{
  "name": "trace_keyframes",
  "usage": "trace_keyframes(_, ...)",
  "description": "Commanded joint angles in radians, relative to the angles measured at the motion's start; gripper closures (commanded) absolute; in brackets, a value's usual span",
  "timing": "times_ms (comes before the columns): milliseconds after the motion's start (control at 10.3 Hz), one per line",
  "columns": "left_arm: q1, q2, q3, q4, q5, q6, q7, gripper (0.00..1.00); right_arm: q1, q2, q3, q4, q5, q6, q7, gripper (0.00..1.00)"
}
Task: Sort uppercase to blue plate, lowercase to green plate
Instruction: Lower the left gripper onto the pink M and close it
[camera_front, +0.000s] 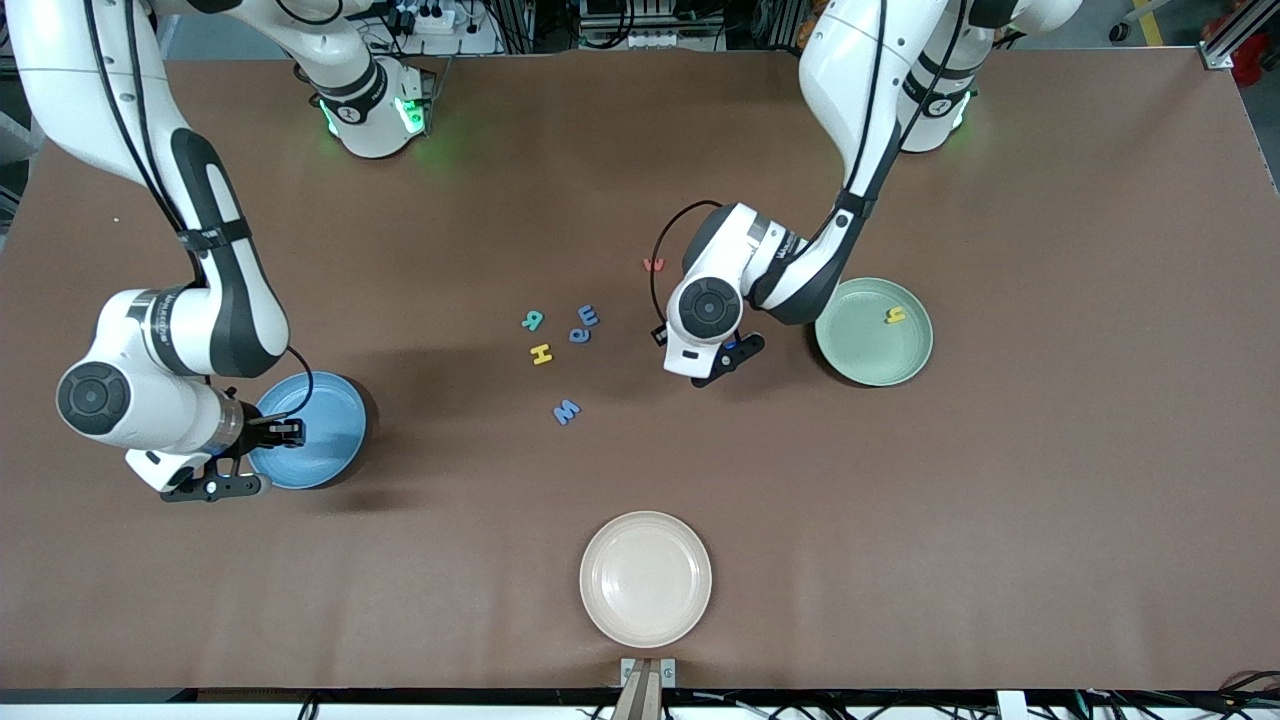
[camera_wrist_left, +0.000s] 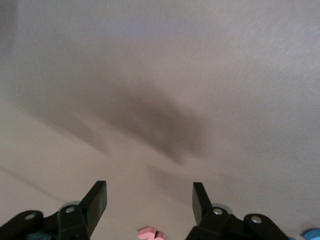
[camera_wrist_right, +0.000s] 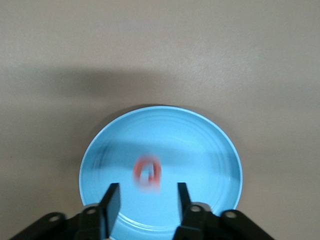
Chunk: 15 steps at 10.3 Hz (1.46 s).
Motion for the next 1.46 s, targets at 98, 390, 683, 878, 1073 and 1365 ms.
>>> trace_keyframes(98, -0.058, 0.006, -0.020, -0.012, -0.050, -0.010, -0.079, 0.23, -0.005, 0.003, 0.016, 0.011, -0.006, -0.007, 0.009, 0.00)
trace_keyframes(390, -0.059, 0.001, -0.109, -0.060, -0.049, -0.010, -0.010, 0.23, -0.013, 0.001, 0.016, 0.013, -0.008, 0.004, 0.009, 0.00)
trace_keyframes(683, -0.062, -0.001, -0.154, -0.104, -0.050, -0.024, 0.151, 0.23, -0.022, 0.000, 0.016, 0.016, -0.008, 0.004, 0.009, 0.00)
trace_keyframes(878, -0.064, -0.011, -0.154, -0.110, -0.049, -0.030, 0.197, 0.23, -0.022, 0.000, 0.016, 0.019, -0.008, 0.004, 0.009, 0.00)
trace_keyframes(1073, -0.065, -0.014, -0.154, -0.100, -0.037, -0.035, 0.245, 0.23, -0.030, -0.002, 0.016, 0.029, -0.008, 0.004, 0.009, 0.00)
trace_keyframes(1365, -0.070, -0.011, -0.154, -0.098, 0.040, -0.017, 0.303, 0.23, -0.035, 0.000, 0.016, 0.039, -0.009, 0.005, 0.010, 0.00)
